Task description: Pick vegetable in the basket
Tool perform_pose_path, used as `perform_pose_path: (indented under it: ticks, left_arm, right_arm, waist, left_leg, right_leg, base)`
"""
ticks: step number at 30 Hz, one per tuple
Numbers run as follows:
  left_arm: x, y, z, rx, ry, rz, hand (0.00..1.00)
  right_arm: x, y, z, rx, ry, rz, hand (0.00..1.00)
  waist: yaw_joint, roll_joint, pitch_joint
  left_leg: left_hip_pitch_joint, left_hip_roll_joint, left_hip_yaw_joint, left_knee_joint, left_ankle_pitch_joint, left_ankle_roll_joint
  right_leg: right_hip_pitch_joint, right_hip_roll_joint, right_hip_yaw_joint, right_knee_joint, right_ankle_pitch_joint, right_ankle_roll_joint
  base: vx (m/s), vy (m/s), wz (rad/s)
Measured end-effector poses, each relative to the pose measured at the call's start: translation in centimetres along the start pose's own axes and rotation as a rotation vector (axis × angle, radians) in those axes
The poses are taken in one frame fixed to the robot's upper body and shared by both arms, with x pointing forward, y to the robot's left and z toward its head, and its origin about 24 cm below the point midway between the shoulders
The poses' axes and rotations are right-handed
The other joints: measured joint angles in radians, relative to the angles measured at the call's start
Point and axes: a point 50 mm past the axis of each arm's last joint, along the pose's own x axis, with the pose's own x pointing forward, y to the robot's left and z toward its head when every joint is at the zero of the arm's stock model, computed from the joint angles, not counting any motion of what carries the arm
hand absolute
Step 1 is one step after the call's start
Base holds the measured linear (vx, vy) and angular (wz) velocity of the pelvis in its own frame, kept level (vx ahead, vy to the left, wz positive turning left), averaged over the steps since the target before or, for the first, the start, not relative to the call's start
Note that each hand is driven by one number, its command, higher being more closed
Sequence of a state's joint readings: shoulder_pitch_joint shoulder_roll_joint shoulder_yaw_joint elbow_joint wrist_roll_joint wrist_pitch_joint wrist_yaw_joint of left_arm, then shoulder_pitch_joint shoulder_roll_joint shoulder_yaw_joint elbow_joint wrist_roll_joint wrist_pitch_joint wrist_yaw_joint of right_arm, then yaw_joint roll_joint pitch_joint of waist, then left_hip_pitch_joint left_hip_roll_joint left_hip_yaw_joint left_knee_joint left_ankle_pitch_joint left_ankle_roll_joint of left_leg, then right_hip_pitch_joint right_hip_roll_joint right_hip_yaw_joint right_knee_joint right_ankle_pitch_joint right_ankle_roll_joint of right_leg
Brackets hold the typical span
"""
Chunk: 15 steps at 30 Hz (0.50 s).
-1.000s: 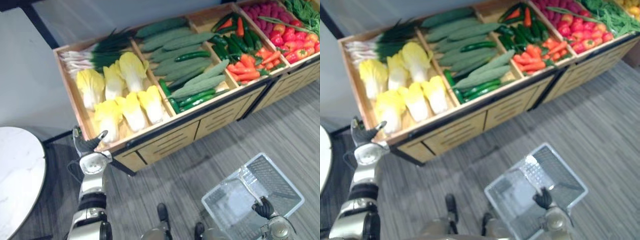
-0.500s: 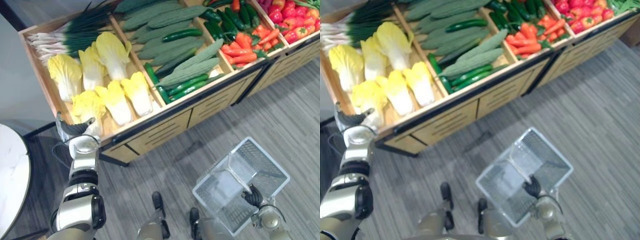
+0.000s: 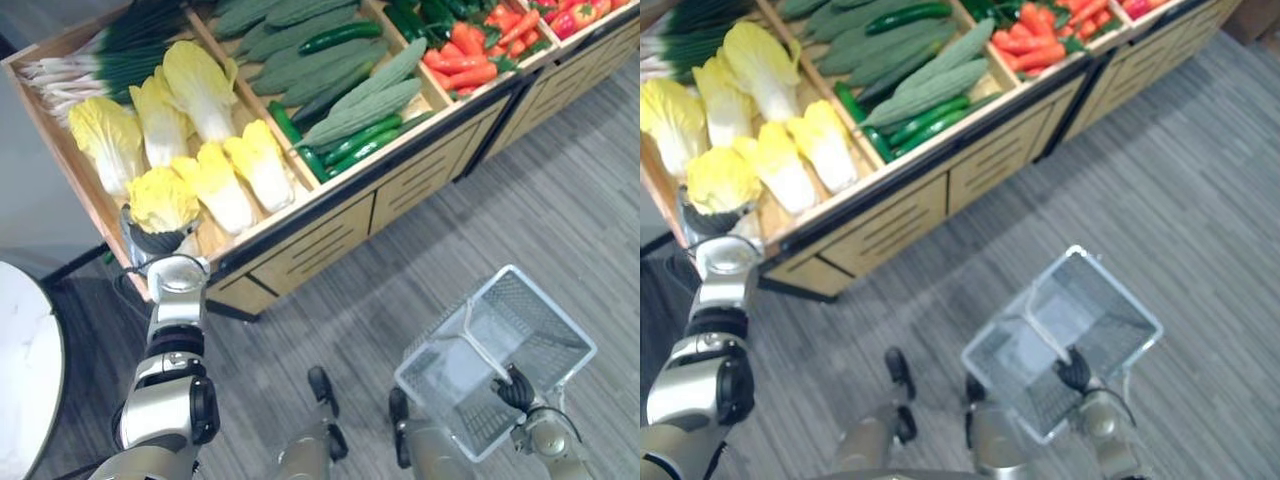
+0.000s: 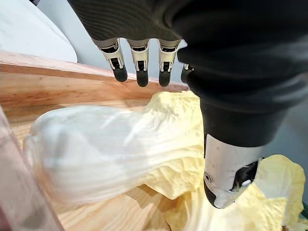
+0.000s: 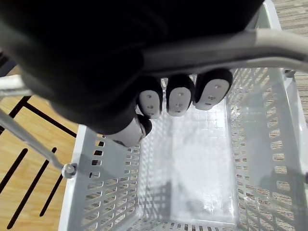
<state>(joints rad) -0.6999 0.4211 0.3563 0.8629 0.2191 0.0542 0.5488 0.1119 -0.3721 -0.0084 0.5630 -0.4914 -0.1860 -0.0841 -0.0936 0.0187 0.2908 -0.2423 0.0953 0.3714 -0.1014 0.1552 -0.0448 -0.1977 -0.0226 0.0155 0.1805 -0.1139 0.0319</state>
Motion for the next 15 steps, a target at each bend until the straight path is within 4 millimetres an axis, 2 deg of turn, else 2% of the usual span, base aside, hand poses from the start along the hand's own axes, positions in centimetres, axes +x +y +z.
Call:
perform_pose_path:
  ticks: [2, 7, 15]
  left_arm:
    - [0.1, 0.0, -0.4, 0.006, 0.023, 0.005, 0.00]
    - [0.6, 1.0, -0.5, 0.001, 0.032, 0.057, 0.00]
    - [1.2, 2.0, -0.7, 0.018, 0.041, 0.089, 0.00]
  right_arm:
    - [0.1, 0.1, 0.2, -0.004, -0.010, 0.007, 1.00]
    - [0.3, 0.4, 0.9, -0.011, -0.043, 0.019, 1.00]
    - [0.6, 0.6, 1.5, -0.018, -0.070, 0.032, 1.00]
  waist:
    - [0.003, -0.012, 0.008]
    - [0.017, -0.016, 0.010]
    - [0.014, -0.024, 0.015]
  left_leg:
    - [-0.005, -0.016, 0.000, 0.003, -0.001, 0.003]
    - [-0.016, -0.024, 0.000, 0.000, 0.000, 0.004]
    - [-0.017, -0.015, 0.002, -0.002, 0.013, 0.019]
  right_leg:
    - [-0.010, -0.014, 0.006, 0.012, -0.006, 0.013]
    - [-0.035, -0.020, 0.015, 0.035, -0.016, 0.023]
    - [-0.060, -0.009, 0.016, 0.082, -0.036, 0.010]
  base:
    - [0.05, 0.085, 0.06]
    - [0.05, 0.001, 0.01]
    - [0.06, -0.057, -0.03]
